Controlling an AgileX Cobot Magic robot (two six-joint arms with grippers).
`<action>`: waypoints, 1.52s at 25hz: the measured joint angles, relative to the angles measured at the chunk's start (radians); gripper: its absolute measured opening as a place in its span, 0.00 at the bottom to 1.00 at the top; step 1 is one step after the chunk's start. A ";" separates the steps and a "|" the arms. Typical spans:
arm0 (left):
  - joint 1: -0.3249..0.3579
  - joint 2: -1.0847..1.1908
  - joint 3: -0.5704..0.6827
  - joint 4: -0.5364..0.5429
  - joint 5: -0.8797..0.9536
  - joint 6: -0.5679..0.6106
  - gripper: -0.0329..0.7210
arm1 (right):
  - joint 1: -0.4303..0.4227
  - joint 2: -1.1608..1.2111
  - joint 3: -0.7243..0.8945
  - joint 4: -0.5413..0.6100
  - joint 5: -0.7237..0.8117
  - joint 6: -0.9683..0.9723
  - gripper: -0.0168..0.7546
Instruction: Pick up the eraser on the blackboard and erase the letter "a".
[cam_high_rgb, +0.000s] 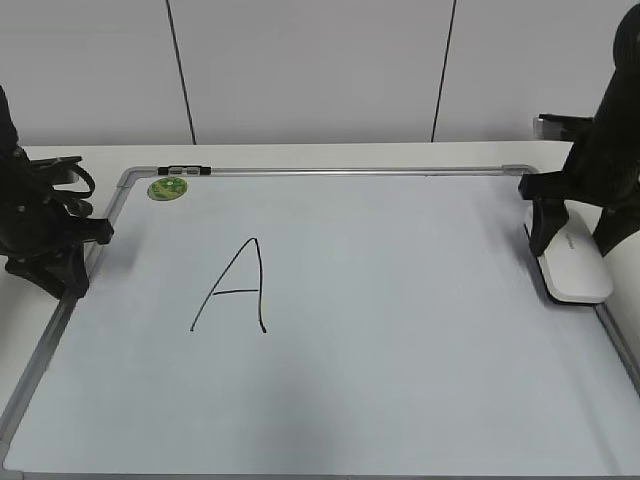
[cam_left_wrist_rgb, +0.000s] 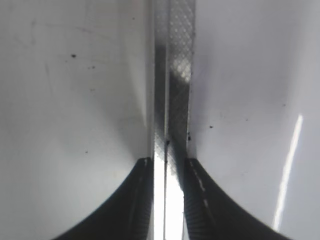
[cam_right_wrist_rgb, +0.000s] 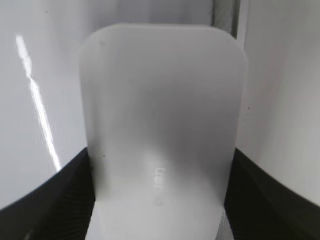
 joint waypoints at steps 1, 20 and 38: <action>0.000 0.000 0.000 0.000 0.000 0.000 0.26 | 0.000 0.007 0.000 -0.001 0.000 0.000 0.70; 0.000 0.002 0.000 0.000 0.000 0.000 0.26 | 0.000 0.056 0.000 -0.009 -0.002 0.000 0.72; 0.000 -0.004 -0.099 0.033 0.083 0.000 0.66 | 0.000 -0.025 -0.019 -0.046 -0.002 0.036 0.89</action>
